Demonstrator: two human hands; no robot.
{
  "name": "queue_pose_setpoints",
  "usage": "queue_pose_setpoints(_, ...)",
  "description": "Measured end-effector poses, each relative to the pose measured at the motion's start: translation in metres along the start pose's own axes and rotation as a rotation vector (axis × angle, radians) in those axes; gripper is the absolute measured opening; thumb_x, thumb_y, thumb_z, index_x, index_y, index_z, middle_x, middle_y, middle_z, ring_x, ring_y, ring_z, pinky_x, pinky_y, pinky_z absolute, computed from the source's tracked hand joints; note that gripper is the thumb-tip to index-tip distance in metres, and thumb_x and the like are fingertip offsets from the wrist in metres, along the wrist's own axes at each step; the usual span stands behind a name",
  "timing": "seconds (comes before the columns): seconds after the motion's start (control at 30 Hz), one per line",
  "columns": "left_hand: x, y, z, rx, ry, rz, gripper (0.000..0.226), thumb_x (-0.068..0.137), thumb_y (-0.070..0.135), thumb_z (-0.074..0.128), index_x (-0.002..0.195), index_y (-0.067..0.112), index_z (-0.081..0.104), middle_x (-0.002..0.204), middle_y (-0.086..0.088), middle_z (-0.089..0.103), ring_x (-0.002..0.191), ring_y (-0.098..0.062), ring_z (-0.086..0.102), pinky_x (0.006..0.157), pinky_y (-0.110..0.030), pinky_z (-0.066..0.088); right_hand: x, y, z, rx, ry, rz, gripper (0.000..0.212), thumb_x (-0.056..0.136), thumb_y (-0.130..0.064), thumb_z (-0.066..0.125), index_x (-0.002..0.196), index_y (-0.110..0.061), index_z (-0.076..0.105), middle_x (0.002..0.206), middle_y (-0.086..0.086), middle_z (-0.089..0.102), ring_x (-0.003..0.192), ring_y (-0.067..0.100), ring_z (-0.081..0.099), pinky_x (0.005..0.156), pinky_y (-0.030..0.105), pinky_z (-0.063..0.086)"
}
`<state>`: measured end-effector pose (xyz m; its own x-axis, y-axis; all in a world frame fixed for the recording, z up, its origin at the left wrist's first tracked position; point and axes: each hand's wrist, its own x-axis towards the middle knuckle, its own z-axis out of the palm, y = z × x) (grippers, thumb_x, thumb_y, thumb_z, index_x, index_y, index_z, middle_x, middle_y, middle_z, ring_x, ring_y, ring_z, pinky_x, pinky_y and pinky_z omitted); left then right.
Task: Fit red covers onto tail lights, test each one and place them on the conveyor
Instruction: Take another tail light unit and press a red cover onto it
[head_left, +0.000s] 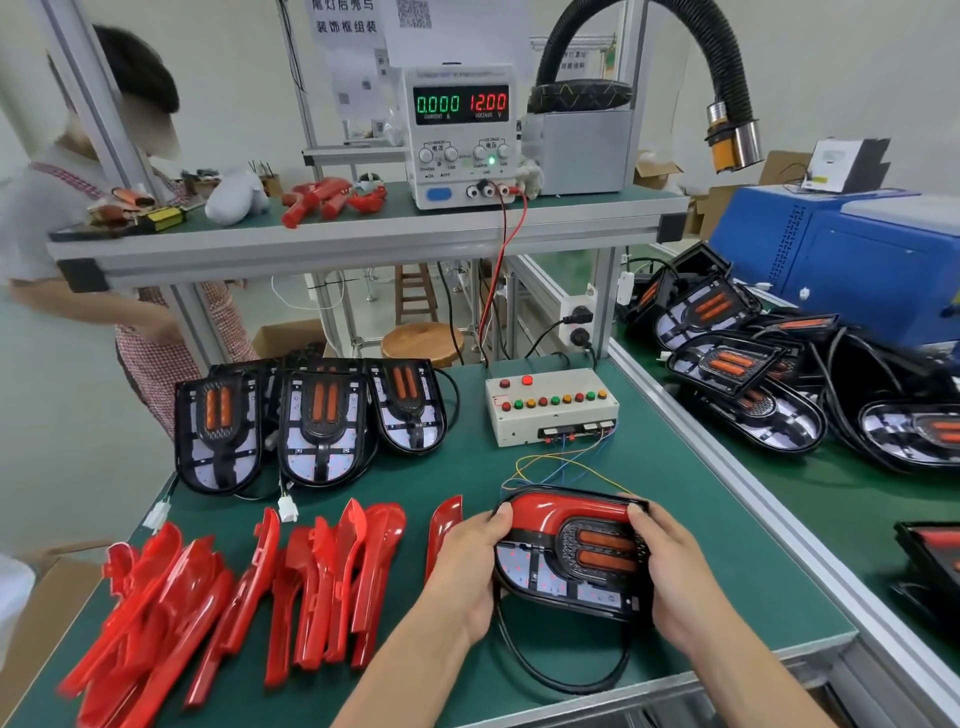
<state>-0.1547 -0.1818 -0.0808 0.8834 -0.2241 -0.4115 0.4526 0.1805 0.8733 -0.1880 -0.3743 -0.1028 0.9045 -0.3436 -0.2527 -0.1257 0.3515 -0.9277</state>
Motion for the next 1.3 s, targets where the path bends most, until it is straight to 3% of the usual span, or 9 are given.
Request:
queue_pose_setpoints(0.13, -0.004, 0.001, 0.003, 0.065, -0.005, 0.069, 0.035, 0.108, 0.032, 0.050, 0.110, 0.006, 0.073, 0.105, -0.009, 0.079, 0.098, -0.023, 0.075, 0.085, -0.033, 0.055, 0.000, -0.003, 0.001, -0.003, -0.002, 0.001, 0.025, 0.107, -0.020, 0.046, 0.113, -0.012, 0.069, 0.104, 0.016, 0.077, 0.093, 0.033, 0.076, 0.074, 0.041, 0.061)
queue_pose_setpoints(0.27, -0.006, 0.008, 0.002, -0.020, -0.084, -0.006, 0.036, 0.108, 0.035, 0.048, 0.115, 0.008, 0.071, 0.109, -0.011, 0.078, 0.093, -0.022, 0.074, 0.080, -0.035, 0.054, -0.001, -0.005, 0.001, 0.024, 0.012, 0.010, 0.024, 0.106, -0.018, 0.047, 0.113, -0.010, 0.069, 0.103, 0.017, 0.077, 0.091, 0.033, 0.076, 0.073, 0.041, 0.061)
queue_pose_setpoints(0.43, -0.005, 0.004, -0.006, -0.070, -0.113, 0.003, 0.034, 0.108, 0.023, 0.048, 0.116, -0.001, 0.069, 0.111, -0.019, 0.076, 0.093, -0.025, 0.074, 0.077, -0.033, 0.058, -0.003, -0.006, 0.001, 0.045, 0.030, 0.047, 0.022, 0.105, -0.017, 0.049, 0.110, -0.011, 0.070, 0.101, 0.019, 0.077, 0.086, 0.035, 0.076, 0.072, 0.044, 0.062)
queue_pose_setpoints(0.6, -0.005, 0.003, -0.002, 0.021, -0.103, 0.101, 0.031, 0.107, 0.020, 0.051, 0.112, -0.002, 0.071, 0.108, -0.018, 0.077, 0.097, -0.028, 0.073, 0.092, -0.039, 0.058, -0.009, -0.004, 0.001, 0.085, 0.051, 0.068, 0.024, 0.105, -0.018, 0.049, 0.111, -0.006, 0.070, 0.101, 0.021, 0.076, 0.085, 0.035, 0.076, 0.062, 0.039, 0.061)
queue_pose_setpoints(0.73, -0.004, 0.008, -0.003, -0.004, -0.084, 0.036, 0.030, 0.107, 0.020, 0.051, 0.108, 0.000, 0.073, 0.108, -0.021, 0.076, 0.089, -0.029, 0.070, 0.079, -0.035, 0.053, -0.014, -0.008, 0.003, 0.106, 0.058, 0.082, 0.023, 0.104, -0.017, 0.051, 0.111, -0.005, 0.069, 0.100, 0.022, 0.076, 0.083, 0.036, 0.076, 0.060, 0.040, 0.061)
queue_pose_setpoints(0.87, -0.004, 0.014, -0.007, -0.080, -0.143, -0.041, 0.029, 0.108, 0.014, 0.048, 0.102, -0.002, 0.072, 0.103, -0.022, 0.075, 0.083, -0.028, 0.073, 0.072, -0.033, 0.058, -0.019, -0.016, 0.001, 0.094, 0.069, 0.110, 0.021, 0.102, -0.017, 0.055, 0.113, -0.005, 0.068, 0.102, 0.022, 0.076, 0.087, 0.038, 0.076, 0.063, 0.043, 0.062)
queue_pose_setpoints(1.07, 0.004, 0.017, -0.006, -0.130, -0.145, -0.032, 0.029, 0.104, -0.001, 0.045, 0.126, -0.013, 0.060, 0.122, -0.032, 0.067, 0.094, -0.031, 0.066, 0.070, -0.033, 0.056, -0.031, -0.014, 0.000, 0.169, 0.125, 0.139, 0.027, 0.103, -0.016, 0.054, 0.122, 0.002, 0.061, 0.106, 0.025, 0.074, 0.095, 0.041, 0.073, 0.078, 0.050, 0.059)
queue_pose_setpoints(1.2, 0.009, 0.021, 0.001, -0.088, -0.135, 0.047, 0.014, 0.101, 0.009, 0.050, 0.101, 0.008, 0.064, 0.091, -0.009, 0.068, 0.074, -0.015, 0.063, 0.062, -0.023, 0.049, -0.047, -0.008, 0.006, 0.337, 0.238, 0.150, 0.026, 0.104, -0.014, 0.052, 0.121, 0.005, 0.058, 0.115, 0.026, 0.069, 0.097, 0.036, 0.070, 0.078, 0.051, 0.056)
queue_pose_setpoints(1.3, 0.014, 0.013, 0.003, 0.214, 0.009, 0.113, 0.021, 0.103, 0.026, 0.055, 0.118, 0.016, 0.065, 0.113, 0.002, 0.065, 0.103, -0.013, 0.059, 0.088, -0.024, 0.042, -0.060, -0.004, 0.018, 0.345, 0.339, 0.111, 0.011, 0.103, -0.011, 0.055, 0.097, -0.002, 0.055, 0.112, 0.024, 0.066, 0.086, 0.031, 0.067, 0.071, 0.053, 0.055)
